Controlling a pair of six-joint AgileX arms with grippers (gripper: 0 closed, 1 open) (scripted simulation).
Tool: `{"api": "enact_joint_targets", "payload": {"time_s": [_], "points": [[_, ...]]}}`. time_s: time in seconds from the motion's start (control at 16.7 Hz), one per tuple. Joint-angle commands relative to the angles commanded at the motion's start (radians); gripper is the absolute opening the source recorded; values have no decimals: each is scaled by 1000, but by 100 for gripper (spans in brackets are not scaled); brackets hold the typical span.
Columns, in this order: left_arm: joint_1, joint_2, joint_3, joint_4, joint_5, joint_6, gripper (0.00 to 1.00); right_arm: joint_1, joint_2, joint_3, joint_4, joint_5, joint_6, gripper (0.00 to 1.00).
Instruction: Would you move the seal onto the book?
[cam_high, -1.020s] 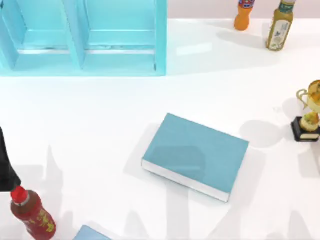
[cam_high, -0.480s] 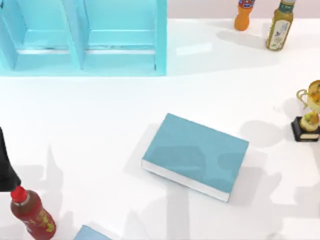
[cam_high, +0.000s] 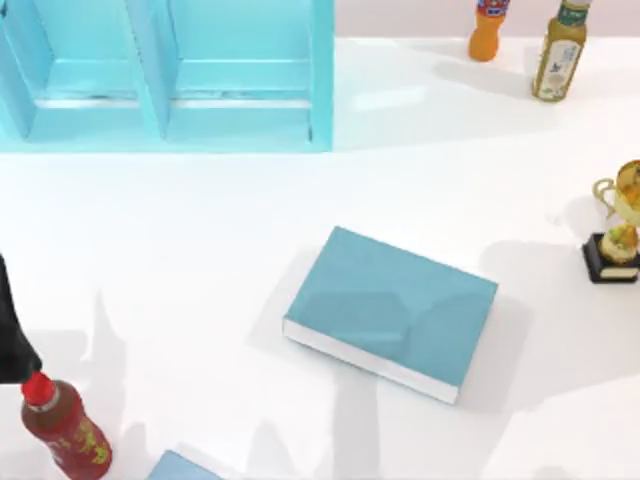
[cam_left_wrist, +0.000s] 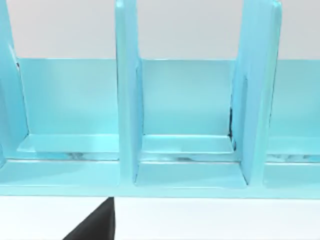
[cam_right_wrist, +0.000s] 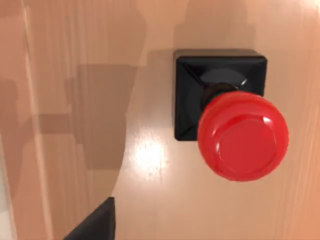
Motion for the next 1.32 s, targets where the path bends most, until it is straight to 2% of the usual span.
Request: {"api": "enact_joint_targets", "payload": {"time_s": [0.54,1.02,1.32], "points": [[0,0,0,0,0,0,100,-9,54,28,-24,-1,-8,100],[0,0,0,0,0,0,100,-9,102,-243,298,-1,-5,100],[0,0,0,0,0,0,100,-9,110,-279,338,-1,-6,100]]}}
